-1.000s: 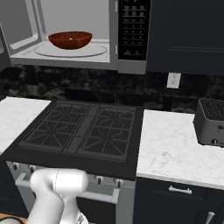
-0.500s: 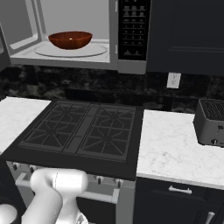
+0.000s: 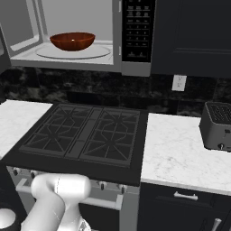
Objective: Open the microwave, place the bowl with waffle inside the microwave, then close the microwave door and turn it on.
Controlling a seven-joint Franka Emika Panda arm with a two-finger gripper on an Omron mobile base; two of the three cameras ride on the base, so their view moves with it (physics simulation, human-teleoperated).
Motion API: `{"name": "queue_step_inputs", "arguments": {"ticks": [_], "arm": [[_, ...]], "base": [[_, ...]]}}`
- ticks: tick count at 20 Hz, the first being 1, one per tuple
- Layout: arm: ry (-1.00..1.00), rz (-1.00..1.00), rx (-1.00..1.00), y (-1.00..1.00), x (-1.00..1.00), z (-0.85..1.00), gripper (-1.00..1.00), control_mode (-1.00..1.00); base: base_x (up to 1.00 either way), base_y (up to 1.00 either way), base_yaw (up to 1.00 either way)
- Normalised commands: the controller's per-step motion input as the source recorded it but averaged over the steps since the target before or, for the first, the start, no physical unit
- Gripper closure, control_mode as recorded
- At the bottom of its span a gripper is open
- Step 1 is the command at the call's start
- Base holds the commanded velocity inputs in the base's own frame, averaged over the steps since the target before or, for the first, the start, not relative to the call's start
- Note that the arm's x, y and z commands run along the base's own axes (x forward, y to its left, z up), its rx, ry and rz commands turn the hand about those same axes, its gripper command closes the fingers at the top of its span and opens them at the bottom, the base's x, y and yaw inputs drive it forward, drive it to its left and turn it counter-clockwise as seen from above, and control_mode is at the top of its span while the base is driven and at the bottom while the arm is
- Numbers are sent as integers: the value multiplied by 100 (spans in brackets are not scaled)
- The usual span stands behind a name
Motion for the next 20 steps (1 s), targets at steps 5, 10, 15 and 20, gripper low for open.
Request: {"name": "queue_step_inputs", "arguments": {"ticks": [5, 10, 15, 20], "arm": [[-16, 12, 21, 55, 0, 0, -100, -100], [-10, 9, 27, 54, 0, 0, -100, -100], [-9, 4, 24, 56, 0, 0, -100, -100], [-29, 0, 23, 38, -10, 23, -100, -100]], "base": [[0, 0, 0], [0, 0, 0], [0, 0, 0], [0, 0, 0]]}}
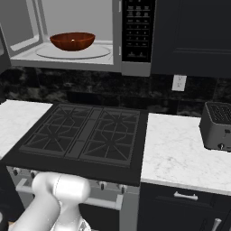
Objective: Open the microwave, place the bowl with waffle inside the microwave, then close the microwave door and turn it on.
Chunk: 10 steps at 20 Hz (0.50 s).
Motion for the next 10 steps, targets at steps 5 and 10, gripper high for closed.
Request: {"name": "queue_step_inputs", "arguments": {"ticks": [5, 10], "arm": [[-33, 0, 23, 34, -3, 23, -100, -100], [-29, 0, 25, 38, 0, 31, -100, -100]], "base": [[0, 0, 0], [0, 0, 0]]}}
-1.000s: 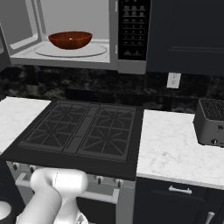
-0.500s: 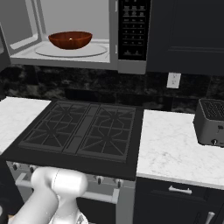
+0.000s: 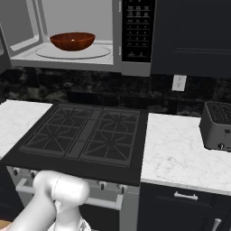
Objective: Open the microwave, place the bowl with waffle inside the microwave, then close the microwave door and turn it on.
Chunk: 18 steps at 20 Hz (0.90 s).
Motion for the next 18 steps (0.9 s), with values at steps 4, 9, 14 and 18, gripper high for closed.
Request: {"name": "queue_step_inputs", "arguments": {"ticks": [4, 9, 14, 18], "arm": [[-21, 0, 28, 41, 0, 38, -100, -100], [-13, 0, 28, 38, 0, 35, -100, -100], [-3, -3, 23, 11, -9, 35, -100, -100], [7, -5, 5, 4, 4, 36, -100, -100]], "base": [[0, 0, 0], [0, 0, 0], [0, 0, 0], [0, 0, 0]]}}
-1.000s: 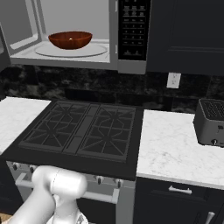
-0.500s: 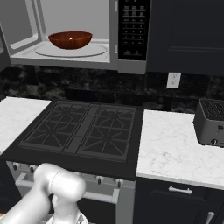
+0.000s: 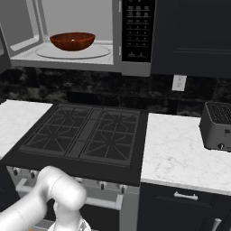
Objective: Open the microwave, place the bowl with waffle inside the microwave, then close the microwave door and turn it on.
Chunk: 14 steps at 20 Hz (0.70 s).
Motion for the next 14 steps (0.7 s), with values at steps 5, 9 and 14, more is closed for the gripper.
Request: {"name": "queue_step_inputs", "arguments": {"ticks": [5, 9, 14], "arm": [[12, -2, 0, 7, 29, 22, -100, -100], [16, -1, -6, 27, 50, 8, -100, -100], [20, 0, -18, 50, 59, 0, -100, -100]], "base": [[0, 0, 0], [0, 0, 0], [0, 0, 0]]}}
